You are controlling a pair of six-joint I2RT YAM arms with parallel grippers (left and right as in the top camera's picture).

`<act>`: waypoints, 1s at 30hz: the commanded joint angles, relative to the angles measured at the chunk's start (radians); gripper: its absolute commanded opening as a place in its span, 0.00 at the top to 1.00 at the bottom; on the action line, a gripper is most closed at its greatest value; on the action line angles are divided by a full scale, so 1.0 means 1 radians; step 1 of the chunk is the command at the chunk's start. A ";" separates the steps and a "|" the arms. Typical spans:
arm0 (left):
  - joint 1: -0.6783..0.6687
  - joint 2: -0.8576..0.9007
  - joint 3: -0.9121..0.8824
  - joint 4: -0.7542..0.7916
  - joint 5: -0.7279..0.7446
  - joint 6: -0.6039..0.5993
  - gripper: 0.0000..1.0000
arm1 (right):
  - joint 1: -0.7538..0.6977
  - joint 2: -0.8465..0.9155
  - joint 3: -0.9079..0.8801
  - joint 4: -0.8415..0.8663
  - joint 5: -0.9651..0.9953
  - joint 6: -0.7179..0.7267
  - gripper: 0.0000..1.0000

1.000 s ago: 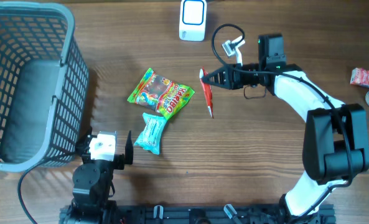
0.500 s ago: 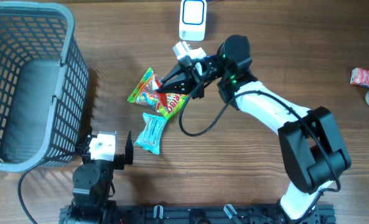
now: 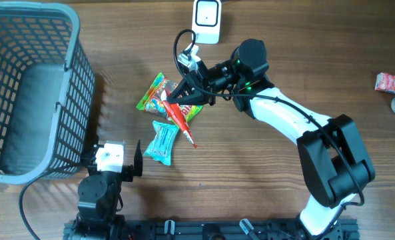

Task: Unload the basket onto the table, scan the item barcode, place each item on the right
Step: 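Raise the Nescafe stick to the scanner face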

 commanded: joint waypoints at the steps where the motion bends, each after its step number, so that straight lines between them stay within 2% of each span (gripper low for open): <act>1: -0.007 -0.001 -0.004 0.003 0.016 -0.010 0.00 | -0.005 0.005 0.006 -0.088 -0.057 0.131 0.96; 3: -0.007 -0.001 -0.004 0.003 0.016 -0.010 0.00 | -0.004 0.005 0.006 -0.137 -0.056 0.131 0.96; 9: -0.007 -0.001 -0.004 0.003 0.016 -0.010 0.00 | -0.006 0.005 0.006 -0.137 -0.056 0.130 0.96; 10: -0.007 -0.001 -0.004 0.003 0.016 -0.010 0.00 | -0.006 0.006 0.006 -0.130 -0.054 0.091 0.96; 12: -0.007 -0.001 -0.004 0.003 0.016 -0.009 0.00 | -0.006 0.007 0.006 -0.115 -0.022 -0.087 0.96; 15: -0.007 -0.001 -0.004 0.003 0.016 -0.009 0.00 | -0.006 0.010 0.006 -0.135 -0.032 -0.441 0.96; 19: -0.007 -0.001 -0.004 0.003 0.016 -0.010 0.00 | -0.006 0.011 -0.021 -0.296 0.002 -0.832 0.96; 22: -0.007 -0.001 -0.004 0.003 0.016 -0.010 0.00 | -0.006 0.011 -0.031 -0.492 0.207 -1.044 0.96; 24: -0.007 -0.001 -0.004 0.003 0.016 -0.009 0.00 | -0.007 0.011 -0.031 -0.633 0.482 -1.180 0.96; 27: -0.007 -0.001 -0.004 0.003 0.016 -0.009 0.00 | -0.007 0.011 -0.031 -0.845 0.968 -1.220 0.96; 28: -0.007 -0.001 -0.004 0.003 0.016 -0.010 0.00 | -0.009 0.011 -0.031 -0.886 1.038 -1.235 0.96; 30: -0.007 -0.001 -0.004 0.003 0.016 -0.010 0.00 | -0.017 0.006 -0.030 -0.904 1.045 -1.260 0.96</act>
